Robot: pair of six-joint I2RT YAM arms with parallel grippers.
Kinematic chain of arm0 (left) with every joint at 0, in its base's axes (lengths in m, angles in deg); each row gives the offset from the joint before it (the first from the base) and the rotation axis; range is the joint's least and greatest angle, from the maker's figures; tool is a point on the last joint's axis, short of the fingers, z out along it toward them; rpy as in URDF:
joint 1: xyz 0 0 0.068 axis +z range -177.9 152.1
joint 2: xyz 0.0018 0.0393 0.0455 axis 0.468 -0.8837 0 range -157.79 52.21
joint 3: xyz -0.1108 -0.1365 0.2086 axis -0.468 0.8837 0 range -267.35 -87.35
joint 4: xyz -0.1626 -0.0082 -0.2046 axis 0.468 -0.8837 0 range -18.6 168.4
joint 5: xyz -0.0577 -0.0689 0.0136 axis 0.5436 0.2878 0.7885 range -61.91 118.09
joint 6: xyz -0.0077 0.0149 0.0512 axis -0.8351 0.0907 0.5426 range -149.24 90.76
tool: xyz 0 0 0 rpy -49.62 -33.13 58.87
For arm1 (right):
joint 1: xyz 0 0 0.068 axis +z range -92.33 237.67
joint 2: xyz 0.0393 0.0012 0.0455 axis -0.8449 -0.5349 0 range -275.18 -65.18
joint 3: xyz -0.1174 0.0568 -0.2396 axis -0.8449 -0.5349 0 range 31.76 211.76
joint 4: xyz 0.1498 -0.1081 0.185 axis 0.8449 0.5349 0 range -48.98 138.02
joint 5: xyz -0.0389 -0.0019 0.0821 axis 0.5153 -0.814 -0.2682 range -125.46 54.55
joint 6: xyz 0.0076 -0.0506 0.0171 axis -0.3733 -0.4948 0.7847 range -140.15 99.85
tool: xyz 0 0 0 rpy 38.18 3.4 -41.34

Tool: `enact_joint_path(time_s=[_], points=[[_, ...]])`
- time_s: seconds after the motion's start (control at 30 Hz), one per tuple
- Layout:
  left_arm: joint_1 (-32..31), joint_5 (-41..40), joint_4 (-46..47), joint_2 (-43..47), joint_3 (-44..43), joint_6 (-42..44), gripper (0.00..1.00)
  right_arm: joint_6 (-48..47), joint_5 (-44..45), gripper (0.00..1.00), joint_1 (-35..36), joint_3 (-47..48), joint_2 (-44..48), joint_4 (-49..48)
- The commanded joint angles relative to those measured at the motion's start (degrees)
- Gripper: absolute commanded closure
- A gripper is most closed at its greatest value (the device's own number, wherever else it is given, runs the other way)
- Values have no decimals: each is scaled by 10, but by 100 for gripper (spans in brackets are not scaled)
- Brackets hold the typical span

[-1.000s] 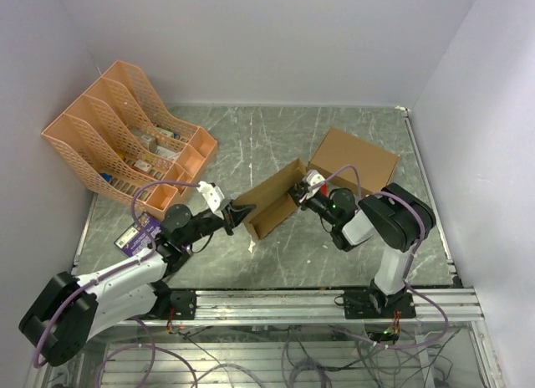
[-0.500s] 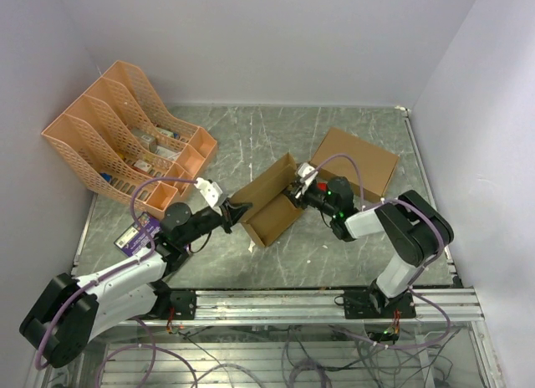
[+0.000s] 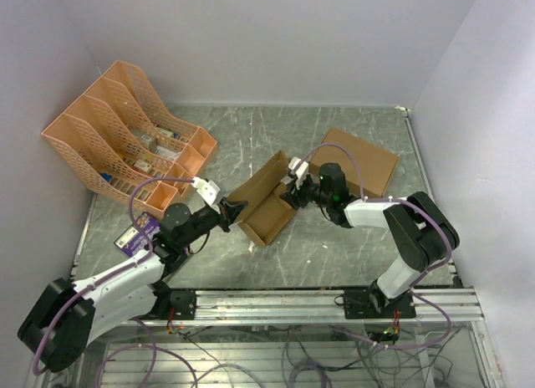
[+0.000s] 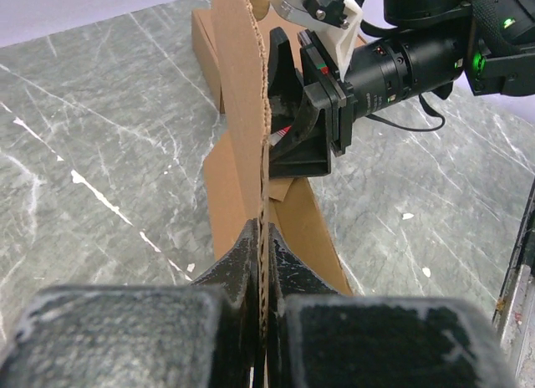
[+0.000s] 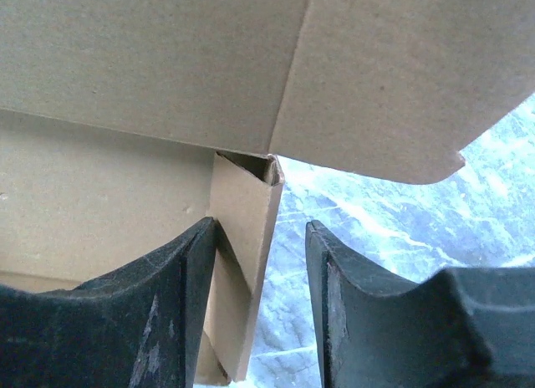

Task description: Fold the paper box

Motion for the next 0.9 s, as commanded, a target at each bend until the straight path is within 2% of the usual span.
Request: enact_joint_path(time_s=[0.0, 0.43, 0.53, 0.63, 0.7, 0.87], points=[[2, -17, 13, 28, 6, -1, 93, 0, -8, 54, -3, 36, -6, 78], [10, -17, 57, -13, 21, -28, 93, -16, 5, 60, 3, 118, -88, 157], [12, -29, 57, -18, 22, -35, 93, -16, 14, 69, 6, 131, -96, 170], [13, -43, 52, -17, 22, -42, 93, -21, 26, 90, 16, 144, -103, 187], [14, -49, 50, -14, 24, -46, 93, -25, 46, 100, 26, 145, -101, 189], [13, -46, 45, -4, 27, -36, 93, -41, 78, 100, 45, 154, -96, 202]])
